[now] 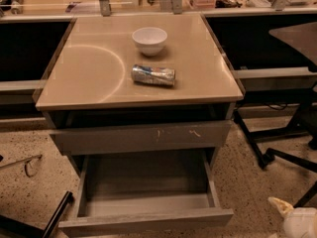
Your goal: Open middle drawer
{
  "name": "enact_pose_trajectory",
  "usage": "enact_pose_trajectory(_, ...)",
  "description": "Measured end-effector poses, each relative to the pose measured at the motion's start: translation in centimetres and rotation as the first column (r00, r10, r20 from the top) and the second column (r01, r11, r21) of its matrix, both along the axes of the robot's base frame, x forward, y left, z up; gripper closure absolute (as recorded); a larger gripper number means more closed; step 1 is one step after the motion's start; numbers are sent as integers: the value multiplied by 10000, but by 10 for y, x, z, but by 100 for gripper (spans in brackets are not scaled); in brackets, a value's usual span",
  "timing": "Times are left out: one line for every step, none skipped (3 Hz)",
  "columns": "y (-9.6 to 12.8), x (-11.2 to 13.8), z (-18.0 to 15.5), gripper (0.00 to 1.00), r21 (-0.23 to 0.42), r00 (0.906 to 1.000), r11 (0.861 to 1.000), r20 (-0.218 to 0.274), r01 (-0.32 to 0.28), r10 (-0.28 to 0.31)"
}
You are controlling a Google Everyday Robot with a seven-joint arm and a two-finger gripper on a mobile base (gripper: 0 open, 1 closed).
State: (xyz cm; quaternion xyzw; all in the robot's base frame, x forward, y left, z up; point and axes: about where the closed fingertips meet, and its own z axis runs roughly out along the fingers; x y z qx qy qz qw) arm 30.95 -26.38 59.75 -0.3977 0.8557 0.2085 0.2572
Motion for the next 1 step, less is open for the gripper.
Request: enact_pose_trajectory(-6,-2,6,0,-20,10000,10000,57,46,-46)
